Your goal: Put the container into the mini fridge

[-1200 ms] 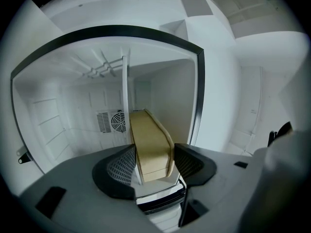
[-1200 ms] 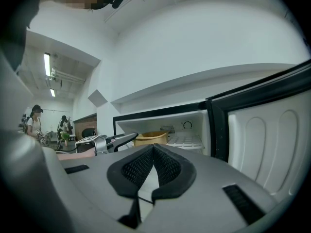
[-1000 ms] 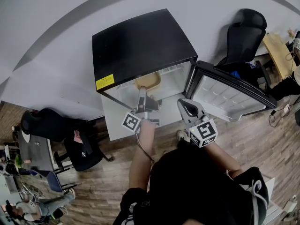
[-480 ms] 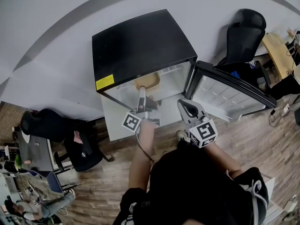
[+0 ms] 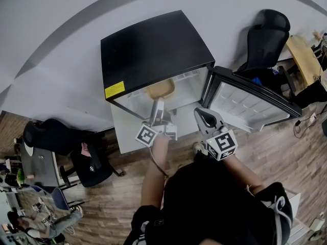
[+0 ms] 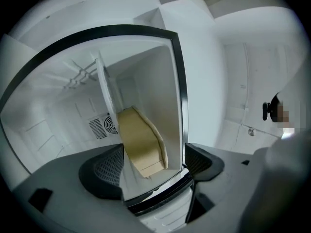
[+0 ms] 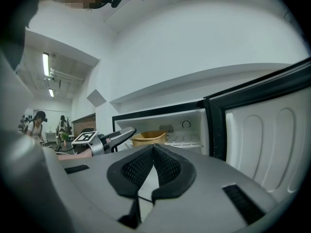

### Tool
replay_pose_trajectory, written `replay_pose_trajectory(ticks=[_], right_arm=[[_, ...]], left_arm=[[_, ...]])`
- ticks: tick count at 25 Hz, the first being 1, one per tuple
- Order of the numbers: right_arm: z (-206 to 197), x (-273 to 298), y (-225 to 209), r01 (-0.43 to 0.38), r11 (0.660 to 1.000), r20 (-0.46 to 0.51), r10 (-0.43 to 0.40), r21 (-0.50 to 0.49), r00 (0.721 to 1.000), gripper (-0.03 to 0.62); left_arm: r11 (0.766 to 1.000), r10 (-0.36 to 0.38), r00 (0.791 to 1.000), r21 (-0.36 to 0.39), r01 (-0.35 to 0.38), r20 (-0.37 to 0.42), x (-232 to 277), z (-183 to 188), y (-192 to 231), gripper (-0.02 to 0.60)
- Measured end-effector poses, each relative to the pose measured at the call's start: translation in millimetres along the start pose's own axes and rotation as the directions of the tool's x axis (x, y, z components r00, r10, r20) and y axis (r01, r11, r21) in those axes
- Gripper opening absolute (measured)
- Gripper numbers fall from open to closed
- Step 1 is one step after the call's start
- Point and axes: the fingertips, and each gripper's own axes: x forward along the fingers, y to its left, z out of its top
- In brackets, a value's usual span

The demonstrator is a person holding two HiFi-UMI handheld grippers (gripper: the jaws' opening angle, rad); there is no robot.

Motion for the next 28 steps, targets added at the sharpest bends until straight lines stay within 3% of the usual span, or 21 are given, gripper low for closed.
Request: replay_pose_trajectory(ticks=[4, 7, 12, 14, 18, 20, 22, 28], right_arm=[[-1, 0, 1, -0.002, 1.0, 0.0, 0.002, 0.002, 1.0, 0.012], [-1, -1, 2, -0.003, 1.0, -0.002, 0.003, 0.002, 1.0, 0.014], [-3, 0, 0, 0.001, 1.0, -0.008, -0.001, 0.001, 1.0, 0.013], [-3, 0, 0, 0.002, 1.0, -0.009, -0.002, 0.002, 1.0, 0.014], [-4, 1, 1, 0.001, 1.0, -0.01, -0.001, 0.006, 1.0, 0.013], [-5, 3, 1, -0.001, 1.0, -0.013, 0.001, 0.01, 1.0, 0.014], [-4, 4, 2, -0.005, 1.0, -0.014, 0.005, 0.016, 1.0, 0.014], [-6, 6, 3, -0.01, 1.0, -0.018, 0.01, 0.025, 1.0, 0.013]], left_arm=[[0.988, 0.031, 0.998, 0.152, -0.021, -0.063, -2, -4, 4, 0.383], [0.961, 0.032, 0.993, 0.277, 0.001, -0.113, 0, -7, 2, 0.383], [0.912, 0.085, 0.986, 0.411, -0.018, -0.145, -1, -11, 6, 0.382], [0.878, 0.121, 0.979, 0.478, -0.028, -0.166, -2, -13, 10, 0.38], [0.784, 0.192, 0.964, 0.62, -0.038, -0.183, -4, -18, 15, 0.38], [0.755, 0.216, 0.962, 0.653, -0.057, -0.166, -5, -16, 17, 0.362], [0.734, 0.237, 0.96, 0.675, -0.075, -0.151, -8, -13, 19, 0.249], [0.652, 0.289, 0.949, 0.752, -0.101, -0.124, -11, -10, 25, 0.196]])
